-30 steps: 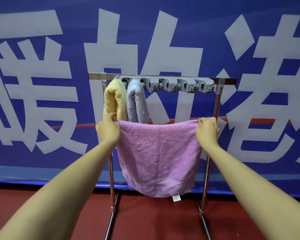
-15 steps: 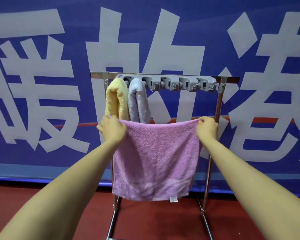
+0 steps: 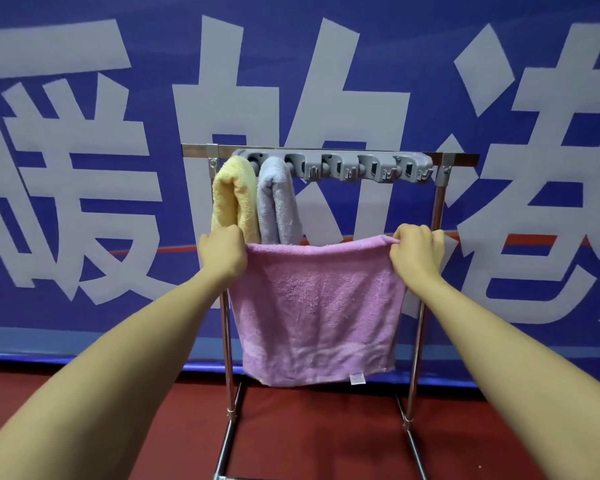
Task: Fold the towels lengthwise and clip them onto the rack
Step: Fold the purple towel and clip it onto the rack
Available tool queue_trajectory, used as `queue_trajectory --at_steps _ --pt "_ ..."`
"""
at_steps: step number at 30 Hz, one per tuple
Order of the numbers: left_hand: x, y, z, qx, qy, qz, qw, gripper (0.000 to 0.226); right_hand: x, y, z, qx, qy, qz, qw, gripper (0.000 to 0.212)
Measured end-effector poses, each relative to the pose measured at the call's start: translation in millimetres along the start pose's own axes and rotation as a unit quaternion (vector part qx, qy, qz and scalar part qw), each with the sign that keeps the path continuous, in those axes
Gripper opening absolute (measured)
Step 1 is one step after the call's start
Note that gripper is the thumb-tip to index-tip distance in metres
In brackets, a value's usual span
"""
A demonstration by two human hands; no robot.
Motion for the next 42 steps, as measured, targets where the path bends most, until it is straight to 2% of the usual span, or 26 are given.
queue_trajectory --at_steps 3,7,12,17,24,29,33,36,42 --pt "-2.7 2.3 1.1 0.017 0.013 0.005 1.0 0.032 -1.5 1.7 4.5 -0.016 -0.015 0.018 1.0 0.023" --pt "-6.5 5.8 0.5 0.021 0.019 0.019 0.999 0.032 1.7 3.5 4.0 -0.049 -0.029 -0.003 0.998 0.028" --pt "-9.0 7.3 1.7 0.018 0.029 0.013 0.999 0.019 0.0 0.6 -1.1 -0.063 -0.045 -0.02 0.997 0.027" --pt "-4.2 3.1 1.8 0.03 0.058 -0.017 0.998 0.026 -4.7 -2.4 -5.7 -0.038 -0.063 -0.035 0.997 0.024" --pt "-6.7 -0.7 -2.1 0.027 0.066 -0.012 0.997 0.033 -3.7 -4.0 -8.5 -0.027 -0.009 -0.035 0.999 0.012" --pt "-3.9 1.7 -1.3 0.025 0.059 -0.031 0.997 0.031 -5.6 -3.7 -4.4 -0.013 0.018 -0.033 0.999 0.017" --pt "-3.0 3.0 -0.3 0.033 0.049 -0.043 0.997 0.032 -2.8 -0.9 -1.2 -0.019 -0.044 -0.059 0.997 0.026" --pt "-3.6 1.2 0.2 0.042 0.051 -0.035 0.997 0.033 -2.5 -0.7 1.1 -0.033 -0.095 -0.06 0.993 0.025" --pt "-7.4 -2.9 0.8 0.044 0.067 -0.013 0.997 0.032 -3.5 -3.4 4.0 -0.031 -0.07 -0.04 0.996 0.022"
Point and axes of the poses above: each hand's wrist, its own y-axis towards the middle knuckle, its own x-axis out of the palm, z = x × y, the point moved 6 cm from there along y, towards the middle knuckle, and after that the axes turned 2 degrees about y, right-handed, at the moved point
